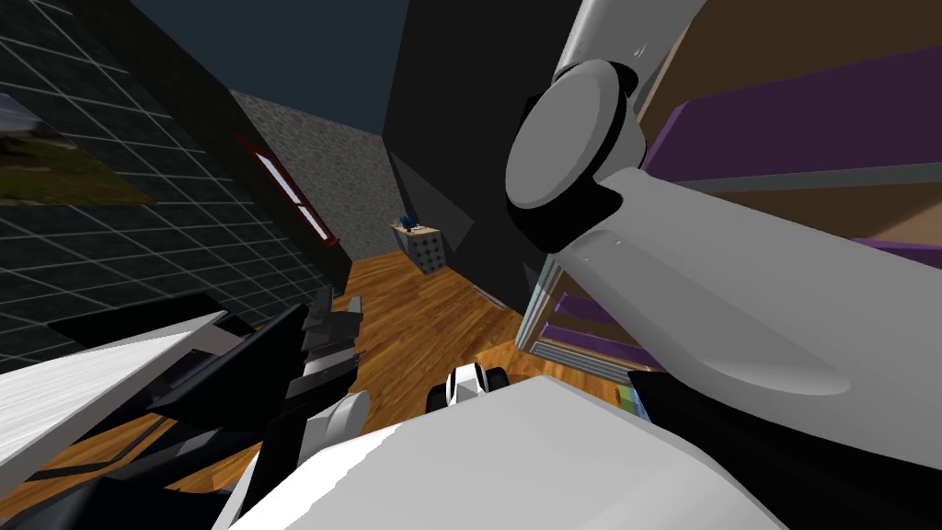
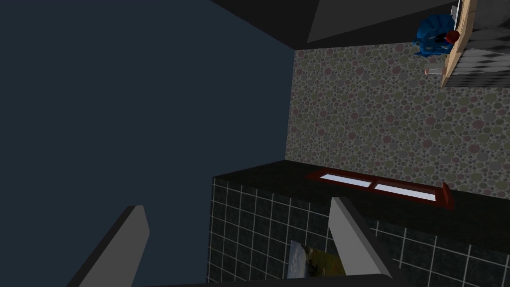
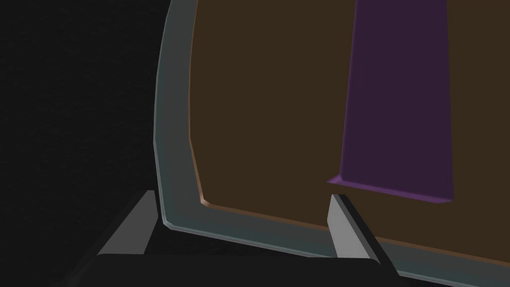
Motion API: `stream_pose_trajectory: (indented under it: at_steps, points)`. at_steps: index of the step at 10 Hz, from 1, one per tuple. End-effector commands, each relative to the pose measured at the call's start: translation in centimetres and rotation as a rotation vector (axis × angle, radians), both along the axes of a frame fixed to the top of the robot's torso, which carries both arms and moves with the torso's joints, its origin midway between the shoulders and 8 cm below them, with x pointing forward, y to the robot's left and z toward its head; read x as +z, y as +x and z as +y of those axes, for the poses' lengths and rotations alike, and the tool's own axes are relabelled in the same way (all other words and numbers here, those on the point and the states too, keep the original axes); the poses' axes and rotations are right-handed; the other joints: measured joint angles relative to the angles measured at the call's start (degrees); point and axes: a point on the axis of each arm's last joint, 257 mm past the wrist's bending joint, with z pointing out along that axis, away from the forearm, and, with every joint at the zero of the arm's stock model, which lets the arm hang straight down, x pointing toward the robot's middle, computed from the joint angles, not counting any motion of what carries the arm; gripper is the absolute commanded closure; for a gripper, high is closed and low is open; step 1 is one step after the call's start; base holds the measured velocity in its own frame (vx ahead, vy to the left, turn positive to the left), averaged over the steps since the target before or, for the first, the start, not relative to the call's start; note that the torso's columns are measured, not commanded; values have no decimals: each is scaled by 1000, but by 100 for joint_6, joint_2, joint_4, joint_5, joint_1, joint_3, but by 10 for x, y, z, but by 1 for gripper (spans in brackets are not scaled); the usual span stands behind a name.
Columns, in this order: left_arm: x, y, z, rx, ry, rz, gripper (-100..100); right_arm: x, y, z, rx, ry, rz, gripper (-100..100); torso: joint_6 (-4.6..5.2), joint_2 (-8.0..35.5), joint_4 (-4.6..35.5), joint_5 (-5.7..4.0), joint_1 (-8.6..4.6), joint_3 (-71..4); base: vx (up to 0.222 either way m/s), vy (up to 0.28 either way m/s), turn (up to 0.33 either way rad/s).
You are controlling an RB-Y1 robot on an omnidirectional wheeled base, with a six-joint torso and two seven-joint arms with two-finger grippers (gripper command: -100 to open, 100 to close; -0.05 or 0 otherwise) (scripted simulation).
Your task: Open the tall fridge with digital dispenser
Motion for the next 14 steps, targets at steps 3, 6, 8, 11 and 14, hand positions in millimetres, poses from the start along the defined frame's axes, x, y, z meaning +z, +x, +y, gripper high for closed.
stream_pose_trajectory:
  at_steps: [3, 6, 8, 11, 14]
  points:
    - [0, 0, 0, 0, 0, 0, 0, 18, -13, -8, -4, -7, -3, -100, 0, -14, -2, 5, 14, -8, 30, -4, 12]
    - [0, 0, 0, 0, 0, 0, 0, 31, -20, -16, -10, -11, -4, -100, 0, -33, -10, 3, 4, -20, 20, 43, 16]
    - [0, 0, 0, 0, 0, 0, 0, 37, -24, -21, -13, -11, -4, -100, 2, -31, -8, -3, -9, -19, 18, 31, 15]
    - [0, 0, 0, 0, 0, 0, 0, 51, -38, -37, -19, -6, -8, -100, 1, -29, -8, 0, -2, -18, 23, 28, 21]
    - [0, 0, 0, 0, 0, 0, 0, 57, -43, -46, -20, -3, -3, -100, 1, -29, -8, 2, 1, -18, 20, 38, 15]
